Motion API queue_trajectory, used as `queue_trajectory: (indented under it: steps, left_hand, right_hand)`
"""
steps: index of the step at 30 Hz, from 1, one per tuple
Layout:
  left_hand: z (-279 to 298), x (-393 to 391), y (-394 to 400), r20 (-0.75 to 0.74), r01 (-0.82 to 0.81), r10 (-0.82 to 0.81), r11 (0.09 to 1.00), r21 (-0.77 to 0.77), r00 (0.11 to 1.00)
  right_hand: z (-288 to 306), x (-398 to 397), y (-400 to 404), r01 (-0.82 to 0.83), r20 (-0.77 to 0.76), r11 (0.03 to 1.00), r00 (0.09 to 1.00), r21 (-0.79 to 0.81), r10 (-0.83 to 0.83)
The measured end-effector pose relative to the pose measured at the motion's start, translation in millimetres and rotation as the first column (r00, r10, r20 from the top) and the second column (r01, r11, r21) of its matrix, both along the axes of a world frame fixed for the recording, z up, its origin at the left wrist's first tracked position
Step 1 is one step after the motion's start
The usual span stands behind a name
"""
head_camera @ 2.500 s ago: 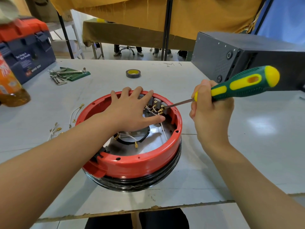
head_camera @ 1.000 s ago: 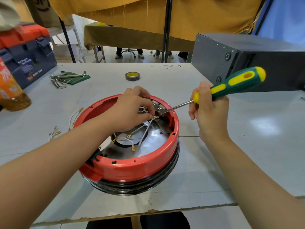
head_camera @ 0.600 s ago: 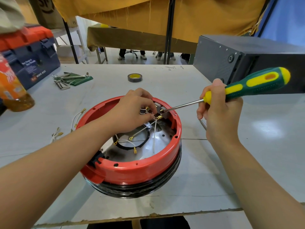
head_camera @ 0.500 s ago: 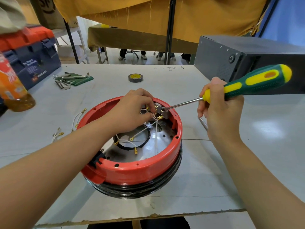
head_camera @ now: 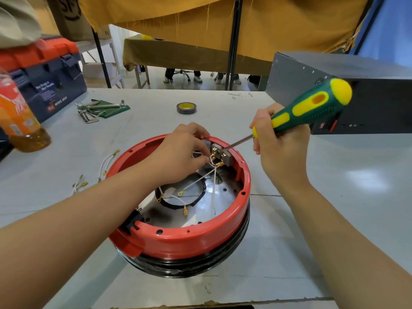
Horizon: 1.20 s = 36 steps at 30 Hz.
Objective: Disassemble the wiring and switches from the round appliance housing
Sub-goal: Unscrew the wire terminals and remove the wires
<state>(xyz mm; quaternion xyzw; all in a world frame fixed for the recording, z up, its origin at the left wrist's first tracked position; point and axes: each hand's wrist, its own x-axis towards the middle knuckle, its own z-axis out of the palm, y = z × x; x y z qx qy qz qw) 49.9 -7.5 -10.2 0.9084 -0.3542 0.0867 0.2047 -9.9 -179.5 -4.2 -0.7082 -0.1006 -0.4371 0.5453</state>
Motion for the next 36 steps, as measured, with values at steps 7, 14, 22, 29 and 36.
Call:
queue_trajectory:
  steps: [7, 14, 22, 29, 36]
  left_hand:
    - [-1, 4, -3, -0.046, -0.033, 0.032, 0.999, -0.031, 0.998]
    - [-1, 4, -5, -0.133, -0.084, 0.074, 0.994, -0.068, 0.988]
    - [-1, 4, -6, -0.179, -0.095, 0.082, 0.993, -0.065, 0.980]
    - [0, 3, -6, -0.182, -0.094, 0.082, 0.994, -0.063, 0.980]
    - [1, 2, -6, -0.186, -0.089, 0.076, 0.994, -0.061, 0.980]
  right_hand:
    - [-9, -5, -3, 0.012, 0.023, 0.991, 1.000, -0.135, -0.009]
    - [-9, -16, 2, -0.024, 0.020, 0.944, 0.999, -0.329, 0.033]
    - [-6, -15, -1, -0.043, -0.034, 0.931, 0.999, -0.364, 0.033]
    - [-7, -6, -5, -0.007, -0.068, 0.982, 0.998, -0.189, -0.006]
    - [-8, 0, -4, -0.025, -0.071, 1.000, 0.997, 0.007, 0.026]
